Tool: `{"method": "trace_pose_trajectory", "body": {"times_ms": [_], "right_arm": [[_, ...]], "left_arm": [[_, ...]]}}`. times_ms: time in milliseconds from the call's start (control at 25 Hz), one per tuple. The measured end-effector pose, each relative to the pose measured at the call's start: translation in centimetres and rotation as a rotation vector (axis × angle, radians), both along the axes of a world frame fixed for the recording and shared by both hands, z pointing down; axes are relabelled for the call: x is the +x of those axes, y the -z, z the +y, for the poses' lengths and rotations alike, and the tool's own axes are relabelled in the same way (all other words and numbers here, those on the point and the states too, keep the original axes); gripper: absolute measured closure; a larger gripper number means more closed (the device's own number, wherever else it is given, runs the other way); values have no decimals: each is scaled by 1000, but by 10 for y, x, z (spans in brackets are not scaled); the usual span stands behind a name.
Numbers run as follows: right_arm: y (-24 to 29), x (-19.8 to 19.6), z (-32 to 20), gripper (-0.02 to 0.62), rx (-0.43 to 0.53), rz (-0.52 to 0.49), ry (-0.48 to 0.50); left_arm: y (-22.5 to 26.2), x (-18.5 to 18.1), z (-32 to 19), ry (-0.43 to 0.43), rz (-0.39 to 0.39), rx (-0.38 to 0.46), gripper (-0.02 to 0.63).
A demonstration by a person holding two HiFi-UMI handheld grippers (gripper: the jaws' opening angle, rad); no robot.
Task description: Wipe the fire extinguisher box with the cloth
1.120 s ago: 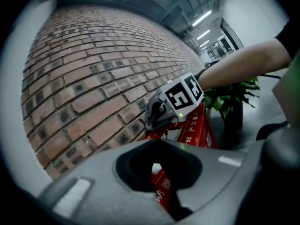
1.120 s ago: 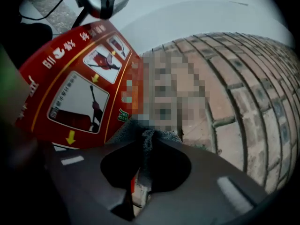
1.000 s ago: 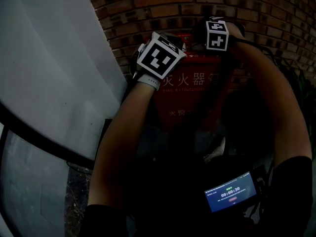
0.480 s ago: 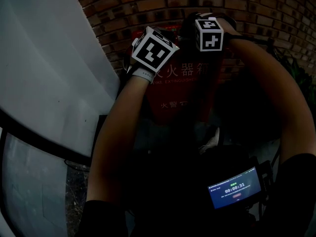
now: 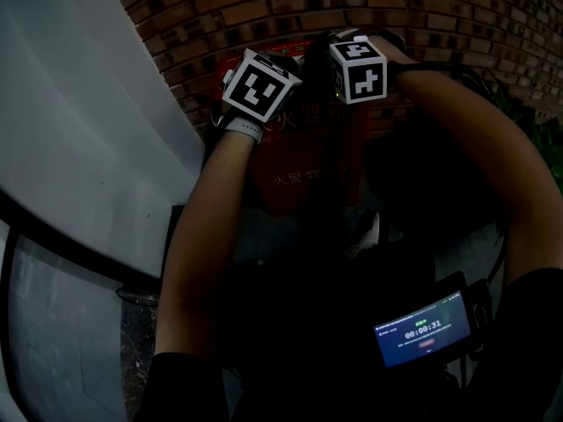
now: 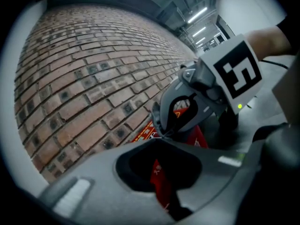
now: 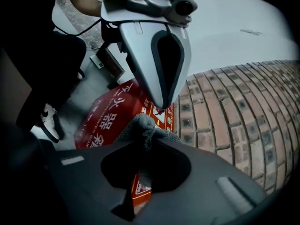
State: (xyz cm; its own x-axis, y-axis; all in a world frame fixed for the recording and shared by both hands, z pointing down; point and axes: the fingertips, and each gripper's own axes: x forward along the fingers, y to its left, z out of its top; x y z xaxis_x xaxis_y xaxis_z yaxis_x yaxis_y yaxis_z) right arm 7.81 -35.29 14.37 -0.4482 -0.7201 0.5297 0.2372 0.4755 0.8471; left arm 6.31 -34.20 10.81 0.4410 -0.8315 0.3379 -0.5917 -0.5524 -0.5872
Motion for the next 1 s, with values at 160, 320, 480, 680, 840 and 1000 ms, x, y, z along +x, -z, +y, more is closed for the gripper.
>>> {"method": "trace_pose_trajectory", "body": {"times_ms": [160, 320, 480, 680, 840, 1000], "right_arm": [[-1, 8, 15, 568, -7, 4, 19], [4, 18, 11, 566, -2, -22, 9], [18, 46, -17, 566, 18, -73, -63], [43, 91, -68, 566, 87, -125, -184], [47, 102, -104, 565, 127, -112, -233], [41, 99, -140, 565, 182, -59, -254]], "left_arm": [[3, 11, 8, -16, 22, -7, 603], [2, 24, 17, -43, 65, -51, 603], [3, 26, 11, -55, 68, -31, 603], [5, 37, 9, -107, 89, -54, 603], [7, 36, -12, -88, 57, -14, 603], [7, 40, -25, -101, 25, 10, 603]]}}
